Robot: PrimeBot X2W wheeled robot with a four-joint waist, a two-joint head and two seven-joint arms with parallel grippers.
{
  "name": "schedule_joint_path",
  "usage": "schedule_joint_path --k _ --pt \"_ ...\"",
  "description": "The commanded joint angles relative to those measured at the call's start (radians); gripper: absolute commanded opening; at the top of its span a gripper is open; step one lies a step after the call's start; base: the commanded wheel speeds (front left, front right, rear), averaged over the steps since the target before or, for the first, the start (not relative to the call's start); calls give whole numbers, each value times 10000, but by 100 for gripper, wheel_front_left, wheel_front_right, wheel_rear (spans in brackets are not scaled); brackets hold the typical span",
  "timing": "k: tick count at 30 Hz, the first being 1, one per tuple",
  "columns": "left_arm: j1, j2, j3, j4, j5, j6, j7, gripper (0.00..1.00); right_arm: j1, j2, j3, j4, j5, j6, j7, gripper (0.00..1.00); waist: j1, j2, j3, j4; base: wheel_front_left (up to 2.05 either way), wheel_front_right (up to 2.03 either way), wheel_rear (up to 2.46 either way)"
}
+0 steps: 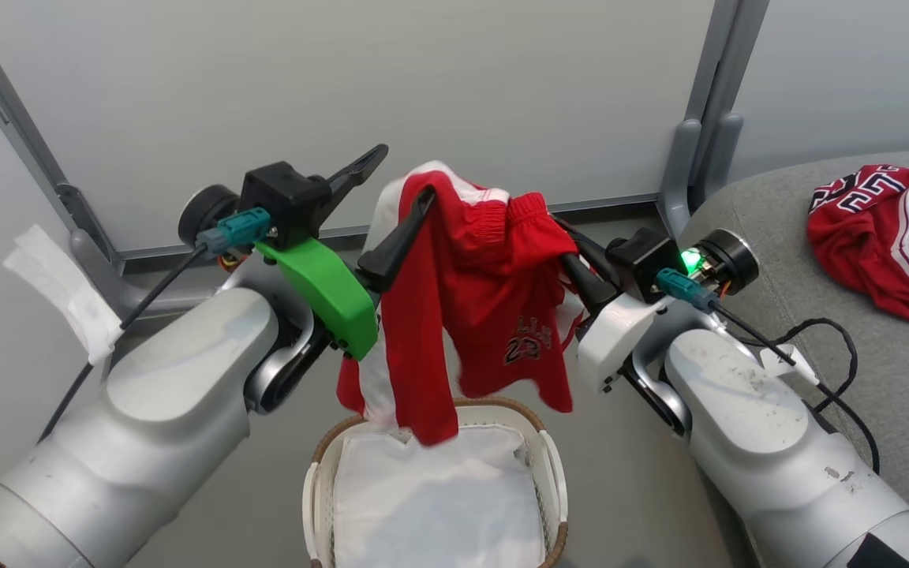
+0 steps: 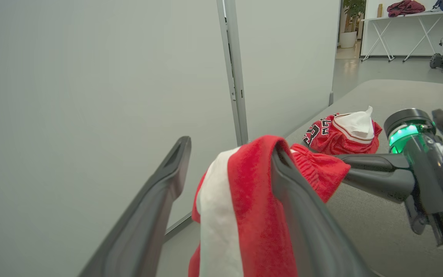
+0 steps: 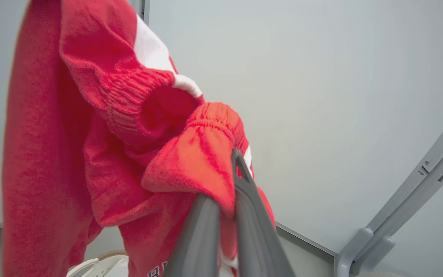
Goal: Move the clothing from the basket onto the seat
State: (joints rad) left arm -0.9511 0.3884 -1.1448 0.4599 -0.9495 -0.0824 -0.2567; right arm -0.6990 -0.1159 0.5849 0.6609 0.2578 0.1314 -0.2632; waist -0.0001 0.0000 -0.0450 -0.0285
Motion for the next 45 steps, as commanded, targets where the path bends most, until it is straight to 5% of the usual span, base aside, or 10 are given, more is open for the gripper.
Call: schedule_joint_path --k 1,14,24,34,45 --pt "340 -6 38 35 -36 68 -69 100 -151 -141 -136 -78 -74 -14 -23 0 1 0 10 -36 0 0 0" --pt "2224 -408 225 -338 706 407 -76 100 -149 -1232 -1288 -554 -582 -14 -23 0 1 0 256 -665 0 0 0" --pt "2981 -631 537 -590 1519 574 -77 100 31 -1970 -1795 -1128 -813 -14 43 0 1 0 835 -2336 0 0 0" --pt "2936 -734 737 -830 2410 512 -76 100 86 -1949 -2279 -2125 -938 -14 295 0 1 0 1924 -4076 0 0 0" --pt "2482 -598 681 -1029 2835 469 -30 100 112 -1646 -2967 -2487 -1177 -14 391 0 1 0 2907 -4439 0 0 0"
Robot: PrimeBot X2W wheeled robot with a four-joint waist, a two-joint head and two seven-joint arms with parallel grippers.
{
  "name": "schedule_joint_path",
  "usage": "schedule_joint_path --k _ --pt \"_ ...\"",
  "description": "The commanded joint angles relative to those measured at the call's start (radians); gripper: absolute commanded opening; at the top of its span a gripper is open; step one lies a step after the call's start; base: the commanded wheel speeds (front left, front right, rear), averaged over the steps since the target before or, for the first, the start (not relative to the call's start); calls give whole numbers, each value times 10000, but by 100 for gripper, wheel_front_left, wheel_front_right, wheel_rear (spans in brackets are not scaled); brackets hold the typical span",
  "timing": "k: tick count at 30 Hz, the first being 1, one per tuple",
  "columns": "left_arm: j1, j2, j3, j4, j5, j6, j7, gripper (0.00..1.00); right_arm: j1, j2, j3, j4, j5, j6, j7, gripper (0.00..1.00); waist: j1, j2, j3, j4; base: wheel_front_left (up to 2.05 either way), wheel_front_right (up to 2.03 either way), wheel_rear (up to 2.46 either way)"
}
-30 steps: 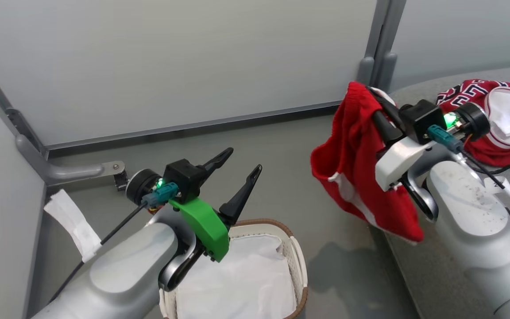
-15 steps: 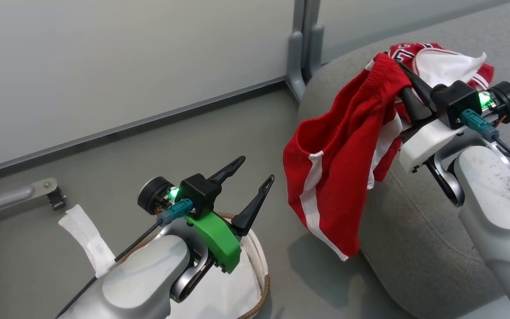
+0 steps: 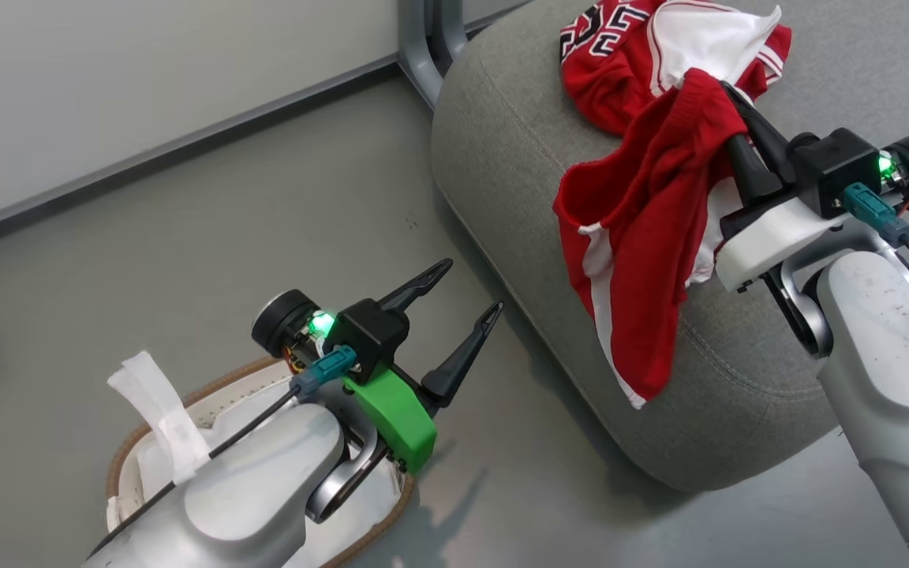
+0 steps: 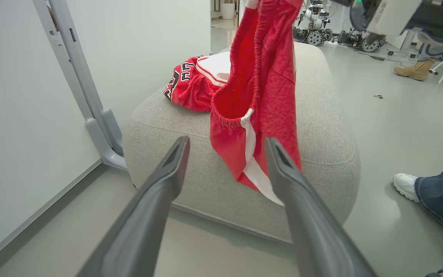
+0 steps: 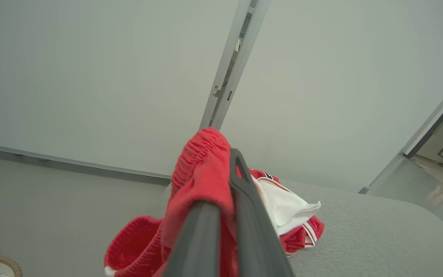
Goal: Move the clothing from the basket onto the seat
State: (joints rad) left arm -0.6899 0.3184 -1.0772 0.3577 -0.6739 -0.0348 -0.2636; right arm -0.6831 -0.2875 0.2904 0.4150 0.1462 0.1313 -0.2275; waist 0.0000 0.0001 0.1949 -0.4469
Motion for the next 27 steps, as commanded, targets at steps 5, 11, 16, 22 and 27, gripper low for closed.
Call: schedule_joint_path --k 5,11,16,22,27 --pt "-398 226 -45 -202 245 15 143 100 -1090 -113 -218 125 -48 -12 250 0 0 -1 1086 78 0 0 0" --pt "-673 411 -30 -583 405 173 285 100 -3041 -826 -432 465 282 -12 948 0 0 -1 1790 659 0 0 0" --pt "-983 505 -14 -1112 615 355 401 100 -4700 -1914 -947 934 544 -12 1642 0 0 -1 2454 1270 0 0 0" --pt "-1308 720 4 -1877 835 538 654 100 -6224 -3370 -1295 1428 524 -12 2464 0 0 -1 3242 1923 0 0 0" --pt "-1578 817 -25 -2423 1014 652 860 100 -6641 -4001 -1964 2052 159 -11 2852 0 0 -1 3831 2227 0 0 0"
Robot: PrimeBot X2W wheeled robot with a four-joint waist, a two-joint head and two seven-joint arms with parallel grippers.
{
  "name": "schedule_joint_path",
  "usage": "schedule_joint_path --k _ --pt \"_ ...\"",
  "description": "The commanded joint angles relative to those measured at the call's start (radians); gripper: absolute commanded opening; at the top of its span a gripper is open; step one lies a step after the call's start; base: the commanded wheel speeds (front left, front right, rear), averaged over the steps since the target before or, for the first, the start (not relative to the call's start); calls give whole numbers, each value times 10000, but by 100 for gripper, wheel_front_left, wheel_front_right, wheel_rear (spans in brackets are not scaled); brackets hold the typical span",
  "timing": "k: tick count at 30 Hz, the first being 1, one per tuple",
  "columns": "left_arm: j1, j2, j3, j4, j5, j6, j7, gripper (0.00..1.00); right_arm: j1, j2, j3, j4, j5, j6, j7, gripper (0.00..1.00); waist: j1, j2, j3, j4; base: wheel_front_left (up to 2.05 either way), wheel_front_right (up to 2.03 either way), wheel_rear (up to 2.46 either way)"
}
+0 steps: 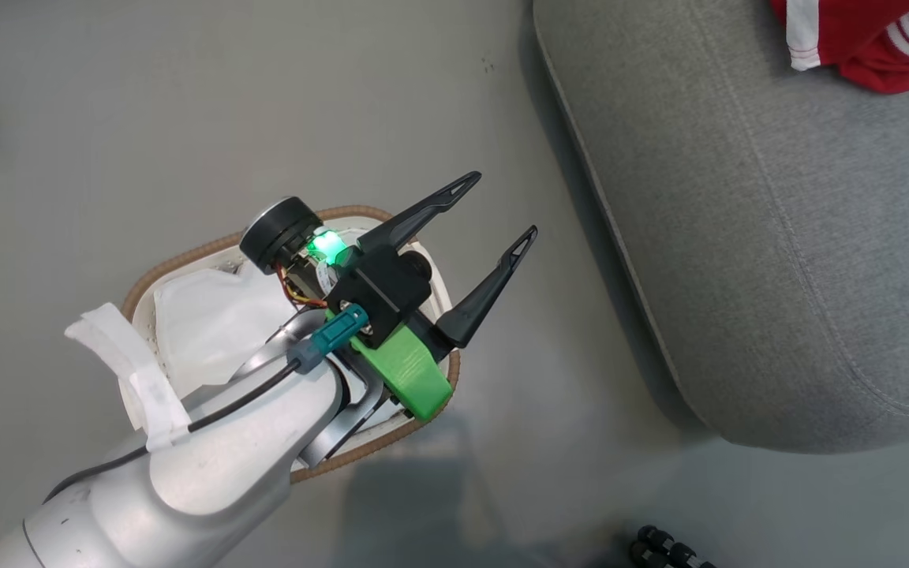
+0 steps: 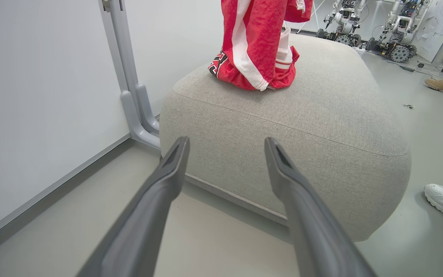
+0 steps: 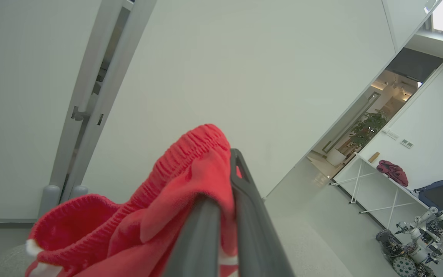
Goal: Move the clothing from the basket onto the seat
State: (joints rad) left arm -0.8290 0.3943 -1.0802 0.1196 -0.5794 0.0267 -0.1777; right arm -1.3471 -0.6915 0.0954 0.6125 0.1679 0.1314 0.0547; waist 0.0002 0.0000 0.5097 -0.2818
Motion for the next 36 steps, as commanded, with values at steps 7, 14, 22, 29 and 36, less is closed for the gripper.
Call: schedule_joint_path --k 7,14,22,29,36 --pt "-556 -158 -88 -395 176 36 256 100 791 291 -1059 1619 -749 -14 -533 0 -2 0 1312 836 0 0 0" --pt "-603 34 -271 -488 326 92 513 100 1543 956 -2286 3172 -1602 -14 -1361 0 -2 0 1580 845 0 0 0" --pt "-221 351 -302 -570 206 266 600 100 1962 1804 -2810 4127 -2317 -14 -2173 100 -2 0 1459 492 0 0 0" --pt "92 491 -232 -524 -66 416 516 100 2050 2332 -2181 4449 -2489 -14 -2643 100 -2 0 1020 -46 0 0 0" --pt "437 383 -130 -293 -383 462 225 100 2301 2689 -1244 4593 -2162 -14 -2966 100 -2 0 281 -412 0 0 0"
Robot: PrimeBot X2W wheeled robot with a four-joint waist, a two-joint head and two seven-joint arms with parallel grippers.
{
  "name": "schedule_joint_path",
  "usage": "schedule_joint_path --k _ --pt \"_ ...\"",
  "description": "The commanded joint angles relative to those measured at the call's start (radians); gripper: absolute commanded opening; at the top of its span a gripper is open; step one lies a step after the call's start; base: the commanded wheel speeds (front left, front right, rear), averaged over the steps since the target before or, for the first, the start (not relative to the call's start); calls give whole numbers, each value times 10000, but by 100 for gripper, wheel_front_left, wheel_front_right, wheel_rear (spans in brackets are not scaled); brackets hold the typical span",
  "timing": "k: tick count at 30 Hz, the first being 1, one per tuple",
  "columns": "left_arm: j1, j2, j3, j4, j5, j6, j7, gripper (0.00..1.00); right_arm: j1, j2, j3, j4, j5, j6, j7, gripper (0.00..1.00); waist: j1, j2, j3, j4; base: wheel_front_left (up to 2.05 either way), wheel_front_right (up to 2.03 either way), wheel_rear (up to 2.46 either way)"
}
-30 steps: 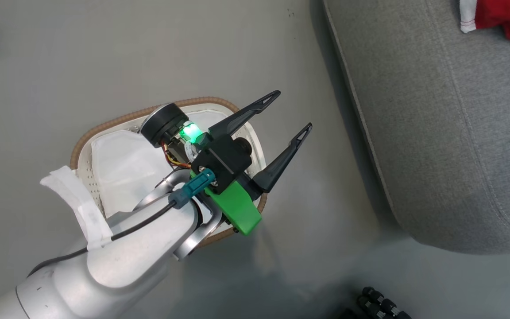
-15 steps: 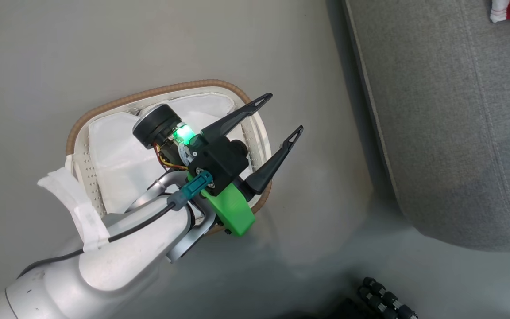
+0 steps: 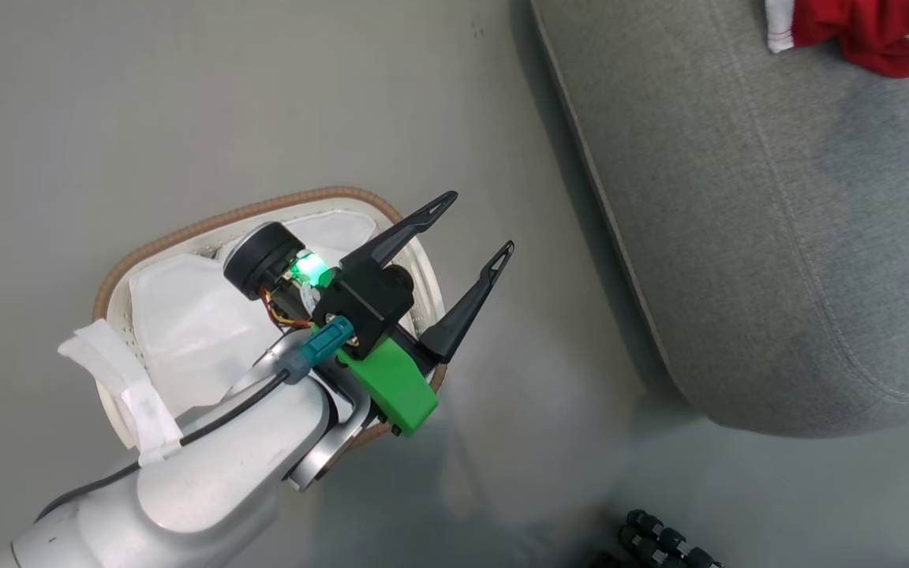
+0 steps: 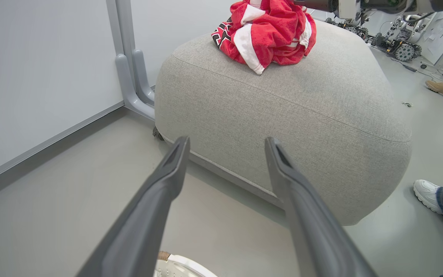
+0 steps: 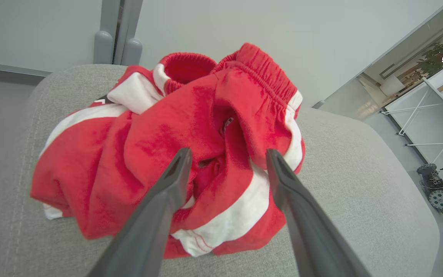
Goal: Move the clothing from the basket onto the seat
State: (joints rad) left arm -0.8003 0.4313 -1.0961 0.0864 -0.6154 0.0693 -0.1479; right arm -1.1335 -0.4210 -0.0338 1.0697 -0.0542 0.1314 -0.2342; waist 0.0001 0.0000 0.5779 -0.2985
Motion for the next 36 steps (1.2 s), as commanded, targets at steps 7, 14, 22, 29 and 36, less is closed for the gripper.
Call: schedule_joint_path --k 7,14,22,29,36 --pt "487 -242 229 472 -438 73 -530 100 404 68 836 -225 609 -14 -235 100 -1 0 -1284 -137 0 0 0" --pt "1027 -434 751 1204 -892 166 -997 100 720 132 1238 -487 1345 -14 -295 100 -1 0 -2318 448 0 0 0" --pt "2098 -429 2107 1843 -1087 481 -1173 100 1546 710 1073 -720 2012 -14 -312 100 -1 0 -3398 1248 0 0 0" --pt "3544 -428 3913 1833 -731 630 -1161 100 2811 1507 505 -1931 2244 -14 -318 100 -1 0 -4020 1859 0 0 0" --pt "5014 -769 5496 1860 -160 471 -1163 100 4662 2350 -86 -3625 1716 -14 -320 100 -1 0 -4623 2399 0 0 0"
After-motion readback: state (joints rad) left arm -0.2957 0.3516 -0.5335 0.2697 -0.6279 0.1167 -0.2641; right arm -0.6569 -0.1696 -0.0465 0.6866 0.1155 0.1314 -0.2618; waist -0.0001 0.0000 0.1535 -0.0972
